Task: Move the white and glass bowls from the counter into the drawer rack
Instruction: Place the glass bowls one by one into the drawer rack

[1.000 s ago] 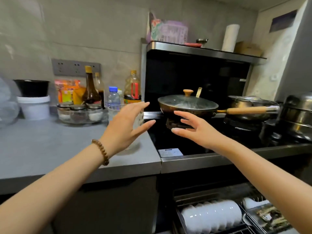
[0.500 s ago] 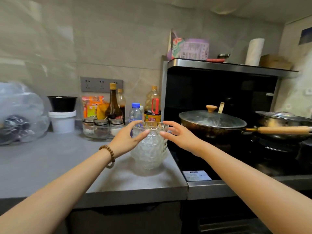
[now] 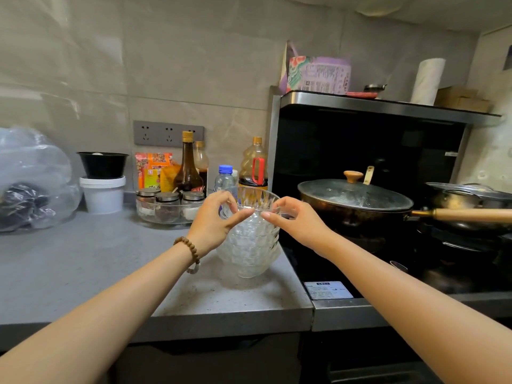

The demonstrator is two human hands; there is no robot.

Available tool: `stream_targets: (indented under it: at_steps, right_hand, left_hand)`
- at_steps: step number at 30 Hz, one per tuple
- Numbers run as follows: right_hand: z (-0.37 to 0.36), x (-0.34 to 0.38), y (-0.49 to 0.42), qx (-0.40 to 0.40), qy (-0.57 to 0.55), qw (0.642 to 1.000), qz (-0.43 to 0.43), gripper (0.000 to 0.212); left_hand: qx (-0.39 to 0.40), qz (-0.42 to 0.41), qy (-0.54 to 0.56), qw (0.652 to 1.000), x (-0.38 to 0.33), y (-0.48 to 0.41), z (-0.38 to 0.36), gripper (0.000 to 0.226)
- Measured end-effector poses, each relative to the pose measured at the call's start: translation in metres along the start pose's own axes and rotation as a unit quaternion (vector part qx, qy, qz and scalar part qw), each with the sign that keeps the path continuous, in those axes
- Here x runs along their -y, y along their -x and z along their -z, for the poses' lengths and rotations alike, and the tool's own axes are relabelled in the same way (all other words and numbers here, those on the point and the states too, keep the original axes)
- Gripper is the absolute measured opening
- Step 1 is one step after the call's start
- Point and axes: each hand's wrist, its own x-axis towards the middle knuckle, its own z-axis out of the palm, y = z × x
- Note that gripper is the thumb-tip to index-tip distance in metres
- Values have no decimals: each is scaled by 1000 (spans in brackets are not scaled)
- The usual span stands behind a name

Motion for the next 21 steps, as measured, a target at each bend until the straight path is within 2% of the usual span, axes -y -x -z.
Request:
stream_targets:
  at_steps: [4,6,9,14,17,21]
  right_hand:
    - [24,19,16,-33,44,995,80,33]
    - [42,26,33,-44,88,989,110,39]
    - [72,28,67,-51,137,981,128,36]
    - [111,9,129,0,127,989,82,30]
    - [128,-11,168,41,132,989,47,25]
    - [142,-48,214,86,99,991,-41,20]
  left_hand:
    - [-36,-51,85,994,-23,5,1,33]
    - [-20,-66,133,989,-38,12,-4,38]
    - [29,-71,171,982,-62,28,-23,44]
    - [165,-1,285,944,-84,57,-83,31]
    - [239,29,301,923,-89,77,-125,35]
    - [314,66,315,893,-91,107,-181,37]
